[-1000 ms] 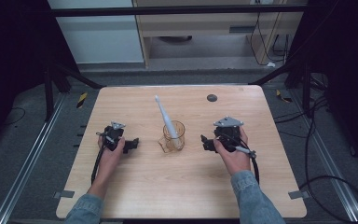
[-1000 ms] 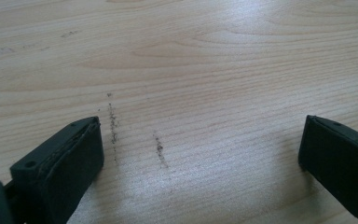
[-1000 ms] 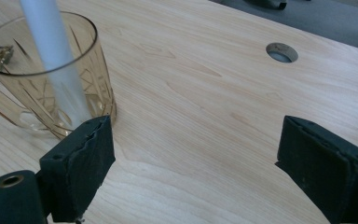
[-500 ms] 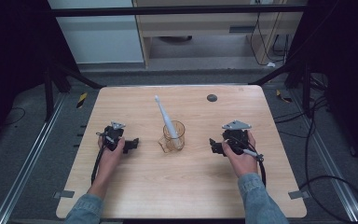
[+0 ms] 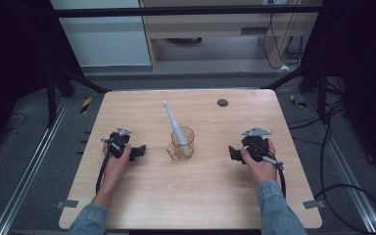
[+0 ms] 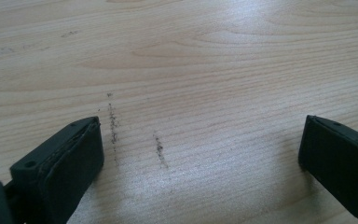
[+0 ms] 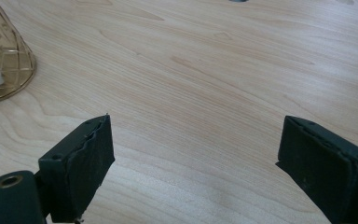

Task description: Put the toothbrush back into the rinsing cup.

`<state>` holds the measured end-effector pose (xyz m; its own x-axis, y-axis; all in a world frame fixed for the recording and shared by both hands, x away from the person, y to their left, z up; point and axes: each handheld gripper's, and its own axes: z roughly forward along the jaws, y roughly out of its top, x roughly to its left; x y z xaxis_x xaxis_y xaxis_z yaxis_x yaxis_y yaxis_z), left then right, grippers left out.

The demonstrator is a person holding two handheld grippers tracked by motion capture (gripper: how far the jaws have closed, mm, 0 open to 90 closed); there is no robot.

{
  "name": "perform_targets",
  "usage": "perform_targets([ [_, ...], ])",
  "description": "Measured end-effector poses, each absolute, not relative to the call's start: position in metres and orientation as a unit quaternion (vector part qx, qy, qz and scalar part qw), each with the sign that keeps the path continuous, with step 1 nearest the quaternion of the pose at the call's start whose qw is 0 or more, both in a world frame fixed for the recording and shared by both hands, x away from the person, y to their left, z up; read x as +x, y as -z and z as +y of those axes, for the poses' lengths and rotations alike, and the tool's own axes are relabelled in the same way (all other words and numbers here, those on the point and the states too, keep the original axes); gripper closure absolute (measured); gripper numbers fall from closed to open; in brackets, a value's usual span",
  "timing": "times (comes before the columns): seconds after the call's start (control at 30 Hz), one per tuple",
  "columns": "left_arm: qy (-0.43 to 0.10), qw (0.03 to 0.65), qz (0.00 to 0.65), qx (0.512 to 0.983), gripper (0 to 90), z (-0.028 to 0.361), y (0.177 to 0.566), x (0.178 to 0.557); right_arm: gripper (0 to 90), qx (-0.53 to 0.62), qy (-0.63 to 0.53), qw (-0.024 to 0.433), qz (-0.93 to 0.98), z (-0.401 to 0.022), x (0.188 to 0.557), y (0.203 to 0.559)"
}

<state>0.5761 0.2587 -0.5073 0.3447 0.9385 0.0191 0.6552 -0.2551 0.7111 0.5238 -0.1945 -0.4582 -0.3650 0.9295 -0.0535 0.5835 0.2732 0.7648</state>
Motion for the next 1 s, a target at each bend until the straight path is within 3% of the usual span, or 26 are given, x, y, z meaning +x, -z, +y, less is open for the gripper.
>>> perform_targets([
  [1.0,-0.228,0.311,0.525,0.759,0.0,0.259,0.507,0.576,10.3,0.601,-0.325,0.265,0.680,-0.229,0.566,0.497],
])
